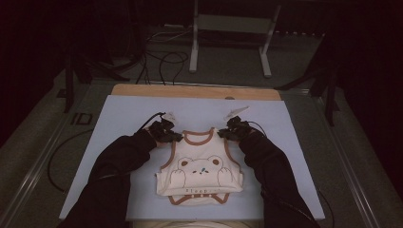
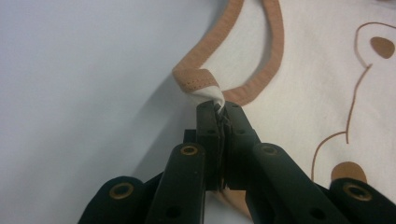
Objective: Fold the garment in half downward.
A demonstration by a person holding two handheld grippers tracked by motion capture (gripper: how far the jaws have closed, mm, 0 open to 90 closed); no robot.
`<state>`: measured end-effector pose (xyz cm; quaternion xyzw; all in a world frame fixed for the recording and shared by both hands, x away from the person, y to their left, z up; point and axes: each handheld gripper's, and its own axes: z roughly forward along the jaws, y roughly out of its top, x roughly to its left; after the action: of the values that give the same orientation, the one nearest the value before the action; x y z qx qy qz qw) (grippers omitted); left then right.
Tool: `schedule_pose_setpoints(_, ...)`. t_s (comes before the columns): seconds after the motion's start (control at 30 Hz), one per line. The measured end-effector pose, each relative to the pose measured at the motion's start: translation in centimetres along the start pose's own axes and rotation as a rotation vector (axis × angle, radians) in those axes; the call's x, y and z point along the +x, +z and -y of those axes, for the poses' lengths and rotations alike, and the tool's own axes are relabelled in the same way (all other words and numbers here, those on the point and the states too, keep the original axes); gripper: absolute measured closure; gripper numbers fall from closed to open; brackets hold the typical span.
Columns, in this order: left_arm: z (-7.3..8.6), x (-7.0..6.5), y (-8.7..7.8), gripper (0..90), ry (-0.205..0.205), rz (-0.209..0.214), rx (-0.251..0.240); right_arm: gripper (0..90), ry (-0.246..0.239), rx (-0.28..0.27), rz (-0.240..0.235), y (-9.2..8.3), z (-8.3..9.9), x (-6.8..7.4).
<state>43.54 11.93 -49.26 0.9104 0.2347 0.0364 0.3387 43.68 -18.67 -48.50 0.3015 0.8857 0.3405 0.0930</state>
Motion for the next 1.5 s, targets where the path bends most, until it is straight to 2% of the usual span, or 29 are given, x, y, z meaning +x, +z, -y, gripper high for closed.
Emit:
schedule_pose_setpoints(0.07, -0.2, -0.1, -0.4, 88.0, -0.001, -0.006, -0.011, 83.1, -0.001, -0.003, -0.001, -0.4, -0.3, 0.1)
schedule_pose_setpoints(0.3, -1.0, -0.6, -1.5, 88.1, 0.044, -0.009, -0.006, 83.0, -0.011, -0.020, 0.003, -1.4, -0.7, 0.3)
schedule_pose_setpoints(0.4, -1.4, -0.8, -2.0, 88.1, 0.048, -0.014, -0.018, 83.1, 0.000, -0.039, -0.004, -1.8, -0.8, 0.3)
schedule_pose_setpoints(0.67, -2.3, -1.1, -3.4, 88.1, 0.076, -0.028, -0.031, 83.0, -0.018, -0.065, 0.000, -3.2, -1.6, 0.5)
schedule_pose_setpoints(0.73, -2.6, -1.1, -3.8, 88.1, 0.069, -0.033, -0.043, 83.0, -0.018, -0.074, 0.001, -3.6, -1.8, 0.5)
schedule_pose_setpoints(0.87, -3.2, -1.1, -4.7, 88.1, 0.088, -0.049, -0.052, 83.0, -0.016, -0.087, 0.008, -4.2, -2.3, 0.5)
schedule_pose_setpoints(1.2, -4.2, -0.8, -6.2, 88.1, 0.105, -0.072, -0.066, 83.1, -0.024, -0.119, 0.026, -5.3, -3.7, 0.4)
schedule_pose_setpoints(1.5, -5.4, -0.6, -7.6, 88.1, 0.107, -0.104, -0.095, 83.0, -0.024, -0.145, 0.049, -6.1, -5.1, 0.0)
